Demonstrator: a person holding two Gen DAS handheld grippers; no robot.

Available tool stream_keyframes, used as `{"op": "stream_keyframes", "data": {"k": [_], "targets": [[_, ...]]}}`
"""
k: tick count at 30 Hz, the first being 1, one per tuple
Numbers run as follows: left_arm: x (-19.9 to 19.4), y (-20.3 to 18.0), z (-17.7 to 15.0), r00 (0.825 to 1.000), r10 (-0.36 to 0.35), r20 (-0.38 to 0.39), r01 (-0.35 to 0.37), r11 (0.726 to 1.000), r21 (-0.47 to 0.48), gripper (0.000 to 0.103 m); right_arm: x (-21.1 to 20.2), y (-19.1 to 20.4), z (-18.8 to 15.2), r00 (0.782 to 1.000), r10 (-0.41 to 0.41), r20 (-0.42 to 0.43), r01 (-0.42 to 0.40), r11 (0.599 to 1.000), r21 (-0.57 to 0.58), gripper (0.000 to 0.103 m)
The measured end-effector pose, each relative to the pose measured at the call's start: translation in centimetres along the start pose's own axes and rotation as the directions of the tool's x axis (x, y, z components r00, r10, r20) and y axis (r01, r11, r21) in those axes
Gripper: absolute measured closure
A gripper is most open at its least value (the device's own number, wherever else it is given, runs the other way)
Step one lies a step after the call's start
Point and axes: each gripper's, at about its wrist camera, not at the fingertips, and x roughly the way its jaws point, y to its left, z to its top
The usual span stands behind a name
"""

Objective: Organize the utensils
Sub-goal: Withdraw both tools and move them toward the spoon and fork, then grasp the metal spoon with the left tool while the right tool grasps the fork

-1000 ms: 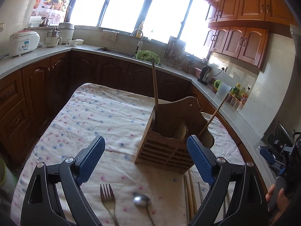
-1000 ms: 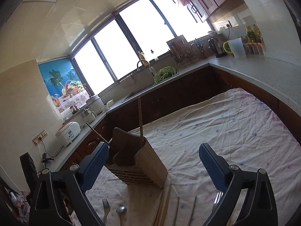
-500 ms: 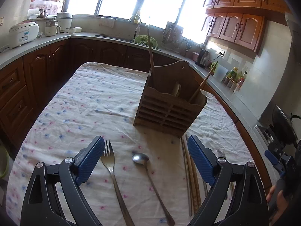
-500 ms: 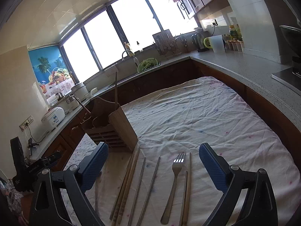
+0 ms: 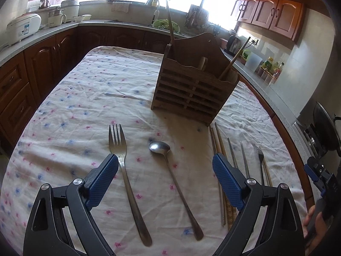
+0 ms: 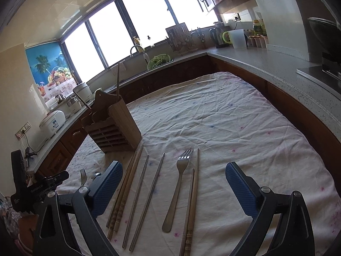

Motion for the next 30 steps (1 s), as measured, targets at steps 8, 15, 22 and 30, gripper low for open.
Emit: {"op": "stream_keyframes", "data": {"k": [8, 15, 22, 30], "targets": [[1.4, -0.2, 0.1, 0.999, 0.010, -0.036, -0.010, 1.000, 0.011, 0.011, 0.9, 0.5, 0.2, 1.000, -0.005, -0.018, 0.004, 1.000, -0.025, 0.006], [2.4, -0.6, 0.1, 0.998, 0.003, -0.068, 0.000, 1.000, 0.031, 0.014, 2.7, 1.0, 0.1, 0.998, -0.027, -0.061, 0.024, 0.998, -0.051, 0.030], [4.8, -0.9, -0.1, 0.988, -0.009, -0.154, 0.014, 0.999, 0.036, 0.034, 5.6, 1.3, -0.2, 0.989, -0.050, -0.141, 0.038, 0.996, -0.085, 0.045], [7.1, -0.7, -0.2, 0.977, -0.002, -0.214, 0.008, 1.000, 0.028, 0.047, 9.8, 1.3, -0.5, 0.969, -0.083, -0.233, 0.057, 0.992, -0.114, 0.061]]}}
